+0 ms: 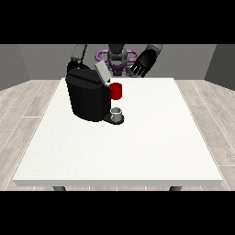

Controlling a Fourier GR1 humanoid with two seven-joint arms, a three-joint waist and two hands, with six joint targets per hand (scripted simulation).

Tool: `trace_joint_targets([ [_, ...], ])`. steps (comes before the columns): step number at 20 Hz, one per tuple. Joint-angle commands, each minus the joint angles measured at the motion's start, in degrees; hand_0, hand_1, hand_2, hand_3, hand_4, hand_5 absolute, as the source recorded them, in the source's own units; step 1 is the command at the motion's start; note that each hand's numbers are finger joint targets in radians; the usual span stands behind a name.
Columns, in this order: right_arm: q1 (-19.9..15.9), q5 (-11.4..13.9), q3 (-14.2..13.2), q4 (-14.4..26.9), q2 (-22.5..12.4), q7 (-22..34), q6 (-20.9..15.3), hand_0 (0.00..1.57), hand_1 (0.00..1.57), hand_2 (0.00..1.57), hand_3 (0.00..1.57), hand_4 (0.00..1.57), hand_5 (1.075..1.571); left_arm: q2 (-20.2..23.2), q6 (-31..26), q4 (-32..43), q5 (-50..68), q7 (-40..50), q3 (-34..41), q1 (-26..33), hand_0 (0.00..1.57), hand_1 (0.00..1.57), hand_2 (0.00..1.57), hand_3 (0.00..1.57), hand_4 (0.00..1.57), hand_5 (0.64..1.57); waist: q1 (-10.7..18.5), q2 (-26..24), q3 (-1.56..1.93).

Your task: Insert the coffee pod into the coffee machine and close the lid

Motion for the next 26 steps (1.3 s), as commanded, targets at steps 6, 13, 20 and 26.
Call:
trace_joint_targets([
  [6,-5.31,-0.82,-1.07,-3.9,-1.91,3.85,1.06,0.0,0.0,0.0,0.0,0.0,1.571,3.11,-2.09,1.97,3.35,6.09,7.35,-10.54,1.2,1.2,1.24,1.26,0.49,1.571,-5.27,4.27,-0.02],
  [13,-7.3,-2.03,-3.9,-1.59,-2.23,0.31,-0.21,0.0,0.0,0.0,0.0,0.0,1.571,4.99,-4.94,1.23,1.89,5.09,5.86,-14.93,1.23,1.23,1.28,1.25,0.48,1.571,-4.24,8.56,0.02],
  [20,-8.94,-0.43,-1.37,-4.98,-1.09,3.2,-0.78,0.0,0.0,0.0,0.0,0.1,1.571,6.34,-2.7,4.22,1.76,4.15,7.67,-16.43,1.26,1.26,1.3,1.24,0.49,1.571,-7.36,11.47,0.0],
  [26,-11.29,-1.2,-3.79,-2.48,-1.96,3.17,-1.66,0.0,0.0,0.0,0.0,0.19,1.571,3.27,-2.33,3.99,0.28,5.5,5.6,-17.27,1.17,1.17,1.24,1.22,0.46,1.571,-6.51,12.45,0.01],
])
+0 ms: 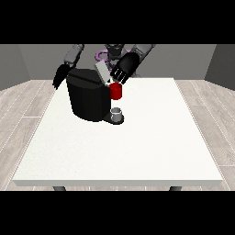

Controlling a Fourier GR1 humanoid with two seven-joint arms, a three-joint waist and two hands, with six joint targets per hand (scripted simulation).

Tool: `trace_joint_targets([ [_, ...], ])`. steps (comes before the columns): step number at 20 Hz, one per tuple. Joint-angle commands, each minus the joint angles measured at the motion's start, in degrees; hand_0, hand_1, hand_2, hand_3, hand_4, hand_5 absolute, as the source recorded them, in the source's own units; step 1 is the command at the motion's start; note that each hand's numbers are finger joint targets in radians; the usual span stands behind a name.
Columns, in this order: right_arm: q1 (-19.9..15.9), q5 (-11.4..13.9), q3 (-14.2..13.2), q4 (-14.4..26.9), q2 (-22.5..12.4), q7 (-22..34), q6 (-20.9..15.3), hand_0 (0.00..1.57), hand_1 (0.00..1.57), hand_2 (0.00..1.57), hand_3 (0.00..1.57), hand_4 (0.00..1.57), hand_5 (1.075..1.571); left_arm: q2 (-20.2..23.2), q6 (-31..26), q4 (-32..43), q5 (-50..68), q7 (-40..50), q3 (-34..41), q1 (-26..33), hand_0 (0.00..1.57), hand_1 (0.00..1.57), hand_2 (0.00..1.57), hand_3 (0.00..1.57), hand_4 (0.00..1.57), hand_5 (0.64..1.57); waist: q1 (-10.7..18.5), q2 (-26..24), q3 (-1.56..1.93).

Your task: Insert the coffee pod into the coffee machine and close the lid

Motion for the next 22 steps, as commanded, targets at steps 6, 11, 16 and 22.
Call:
trace_joint_targets([
  [6,-1.17,-0.01,0.79,-0.8,0.46,0.9,0.43,0.0,0.0,0.0,0.0,0.04,1.571,0.86,-1.24,2.49,0.24,0.23,1.23,-2.56,1.25,1.25,1.29,1.22,0.43,1.571,-1.51,0.79,0.0],
  [11,-1.12,-1.77,-3.05,2.03,-2.67,-1.76,1.32,0.0,0.0,0.0,0.0,0.0,1.571,-0.65,-0.87,1.2,0.3,-2.28,0.41,-0.41,1.19,1.19,1.23,1.19,0.43,1.571,0.99,1.2,0.01],
  [16,0.83,-0.33,0.53,0.45,0.79,-3.27,0.4,0.0,0.0,0.0,0.0,0.0,1.571,1.68,0.69,3.06,-0.75,-0.76,1.52,-2.55,1.17,1.17,1.24,1.19,0.41,1.571,-2.08,2.88,0.01],
  [22,-0.15,0.82,0.33,0.18,0.09,-2.67,-0.88,0.0,0.0,0.0,0.0,0.0,1.571,5.04,-0.23,2.9,-0.95,-5.01,1.72,-3.24,1.2,1.2,1.25,1.2,0.37,1.571,-0.78,3.7,-0.01],
])
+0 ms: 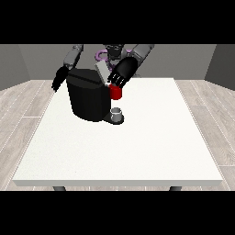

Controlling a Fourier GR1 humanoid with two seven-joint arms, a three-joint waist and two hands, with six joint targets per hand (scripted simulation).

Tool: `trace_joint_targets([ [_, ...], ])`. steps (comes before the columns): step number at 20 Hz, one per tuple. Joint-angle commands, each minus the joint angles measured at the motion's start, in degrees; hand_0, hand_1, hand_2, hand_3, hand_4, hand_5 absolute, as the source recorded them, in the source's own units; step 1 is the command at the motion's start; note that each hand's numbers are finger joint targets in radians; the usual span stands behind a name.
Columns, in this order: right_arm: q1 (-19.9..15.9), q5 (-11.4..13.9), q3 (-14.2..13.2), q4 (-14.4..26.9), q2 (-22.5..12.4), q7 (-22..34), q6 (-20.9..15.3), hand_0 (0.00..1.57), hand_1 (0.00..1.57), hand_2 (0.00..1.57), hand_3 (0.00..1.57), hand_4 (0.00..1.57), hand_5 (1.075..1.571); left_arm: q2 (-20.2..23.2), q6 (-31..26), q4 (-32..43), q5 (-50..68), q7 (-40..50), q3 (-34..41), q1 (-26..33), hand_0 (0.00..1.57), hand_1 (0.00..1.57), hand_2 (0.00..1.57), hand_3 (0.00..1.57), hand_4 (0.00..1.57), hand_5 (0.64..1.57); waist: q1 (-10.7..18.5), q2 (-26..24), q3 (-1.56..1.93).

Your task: Insert the coffee pod into the coffee machine and close the lid

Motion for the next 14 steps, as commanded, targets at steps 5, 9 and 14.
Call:
trace_joint_targets([
  [5,-3.79,-0.85,-0.07,-2.18,-0.83,4.77,1.33,0.0,0.0,0.0,0.0,0.0,1.571,1.78,2.82,0.9,-1.01,-2.17,0.59,-1.66,1.2,1.2,1.22,1.18,0.36,1.571,-2.1,1.82,0.0],
  [9,-0.31,-0.6,-0.63,-1.1,0.25,0.71,-0.64,0.0,0.0,0.0,0.0,0.0,1.571,0.46,4.54,0.11,-2.54,-2.13,-0.97,0.53,1.27,1.27,1.27,1.18,0.17,1.571,-0.96,-0.01,0.02],
  [14,0.04,-0.65,-0.1,-2.29,-1.51,2.47,1.71,0.0,0.0,0.0,0.0,0.0,1.571,1.88,6.89,0.8,-6.08,-3.79,-3.42,2.53,1.21,1.21,1.22,1.09,0.0,1.571,-1.88,0.97,0.01],
])
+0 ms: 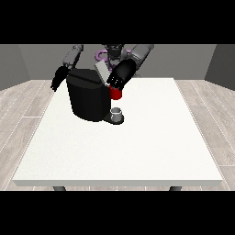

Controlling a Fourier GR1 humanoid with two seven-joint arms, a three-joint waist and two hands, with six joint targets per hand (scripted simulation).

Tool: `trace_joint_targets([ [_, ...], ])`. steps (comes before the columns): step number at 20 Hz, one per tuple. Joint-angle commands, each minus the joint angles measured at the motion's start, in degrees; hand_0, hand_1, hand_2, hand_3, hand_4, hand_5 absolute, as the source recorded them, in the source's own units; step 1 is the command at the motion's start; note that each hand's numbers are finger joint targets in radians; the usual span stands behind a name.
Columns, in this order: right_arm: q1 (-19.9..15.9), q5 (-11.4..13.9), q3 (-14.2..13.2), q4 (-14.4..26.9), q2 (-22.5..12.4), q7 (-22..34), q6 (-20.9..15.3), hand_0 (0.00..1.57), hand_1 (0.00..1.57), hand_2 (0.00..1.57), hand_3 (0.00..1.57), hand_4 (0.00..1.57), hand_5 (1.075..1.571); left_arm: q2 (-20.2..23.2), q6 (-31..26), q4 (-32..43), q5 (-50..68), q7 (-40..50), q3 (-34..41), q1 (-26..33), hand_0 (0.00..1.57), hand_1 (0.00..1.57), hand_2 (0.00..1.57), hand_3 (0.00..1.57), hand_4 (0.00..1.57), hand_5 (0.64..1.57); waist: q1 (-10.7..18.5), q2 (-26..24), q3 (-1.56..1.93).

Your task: Insert the coffee pod into the coffee machine and close the lid

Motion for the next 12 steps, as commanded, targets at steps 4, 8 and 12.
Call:
trace_joint_targets([
  [4,0.78,-0.52,-0.39,-0.36,-1.63,0.22,1.76,0.0,0.0,0.0,0.0,0.0,1.571,1.5,1.78,0.84,-2.84,-1.47,-1.44,1.0,1.17,1.17,1.17,1.02,0.0,1.571,-0.47,0.53,-0.02],
  [8,-1.08,-1.6,-2.99,2.59,-1.51,0.42,0.16,0.0,0.0,0.0,0.0,0.06,1.571,-0.74,-0.26,0.06,-1.39,-1.47,-0.93,-0.29,1.12,1.12,1.14,0.98,0.0,1.571,1.99,-0.18,-0.01],
  [12,-2.02,0.73,0.44,-1.04,0.65,0.32,-1.41,0.0,0.0,0.0,0.0,0.14,1.571,2.13,3.49,1.15,-1.02,-4.57,1.46,-1.88,1.15,1.15,1.15,0.95,0.0,1.571,-0.61,3.04,-0.04],
])
